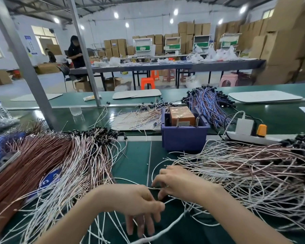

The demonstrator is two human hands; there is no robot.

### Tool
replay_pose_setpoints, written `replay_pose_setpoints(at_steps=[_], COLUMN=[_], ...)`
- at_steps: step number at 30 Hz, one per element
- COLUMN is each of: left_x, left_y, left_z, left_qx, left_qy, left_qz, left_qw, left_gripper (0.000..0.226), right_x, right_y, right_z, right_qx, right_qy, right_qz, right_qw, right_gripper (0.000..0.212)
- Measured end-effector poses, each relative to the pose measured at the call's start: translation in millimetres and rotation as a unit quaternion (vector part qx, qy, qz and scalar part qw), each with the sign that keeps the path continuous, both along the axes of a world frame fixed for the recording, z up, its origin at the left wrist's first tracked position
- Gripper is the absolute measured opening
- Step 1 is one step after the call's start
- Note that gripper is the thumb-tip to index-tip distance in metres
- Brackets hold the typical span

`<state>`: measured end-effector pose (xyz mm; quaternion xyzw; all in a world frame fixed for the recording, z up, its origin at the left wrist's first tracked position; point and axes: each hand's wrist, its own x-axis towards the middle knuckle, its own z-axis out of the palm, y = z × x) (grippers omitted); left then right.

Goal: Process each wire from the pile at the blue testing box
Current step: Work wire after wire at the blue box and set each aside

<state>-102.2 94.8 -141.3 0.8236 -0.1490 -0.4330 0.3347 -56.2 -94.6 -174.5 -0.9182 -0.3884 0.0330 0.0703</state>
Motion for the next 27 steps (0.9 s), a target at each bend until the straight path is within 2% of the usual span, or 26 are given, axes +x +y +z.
replay_pose_setpoints(at_steps=[3, 6, 9, 13, 16, 19, 22, 24, 27], left_x=[-1, -1, -3, -7, -8, -2, 12, 27, 52], left_y=[-4, -1, 3, 11, 8, -1, -19, -32, -44], left_z=[-9, -12, -15, -17, -10, 5, 24, 36, 52], left_qx=[0.020, 0.013, 0.006, -0.039, -0.120, -0.201, -0.358, -0.466, -0.577], left_qy=[-0.049, -0.130, -0.165, -0.192, -0.200, -0.228, -0.135, -0.060, -0.017], left_qz=[0.049, 0.098, 0.113, 0.155, 0.226, 0.307, 0.384, 0.428, 0.486], left_qw=[0.997, 0.987, 0.980, 0.968, 0.946, 0.902, 0.841, 0.772, 0.656], left_gripper=[0.050, 0.040, 0.040, 0.039, 0.035, 0.033, 0.038, 0.038, 0.029], right_x=[-8, -11, -12, -13, -11, -10, -9, -8, -11], right_y=[-5, -8, -6, -7, -9, -14, -22, -30, -46], right_z=[-2, -2, -4, 1, 17, 40, 60, 66, 62], right_qx=[0.005, 0.000, 0.017, 0.133, 0.270, 0.387, 0.452, 0.478, 0.511], right_qy=[-0.014, -0.039, -0.051, -0.013, 0.032, 0.036, 0.023, 0.016, 0.010], right_qz=[0.008, 0.012, 0.008, -0.047, -0.091, -0.107, -0.131, -0.152, -0.193], right_qw=[1.000, 0.999, 0.999, 0.990, 0.958, 0.915, 0.882, 0.865, 0.838], right_gripper=[0.043, 0.030, 0.024, 0.014, 0.006, 0.007, 0.006, 0.006, 0.008])
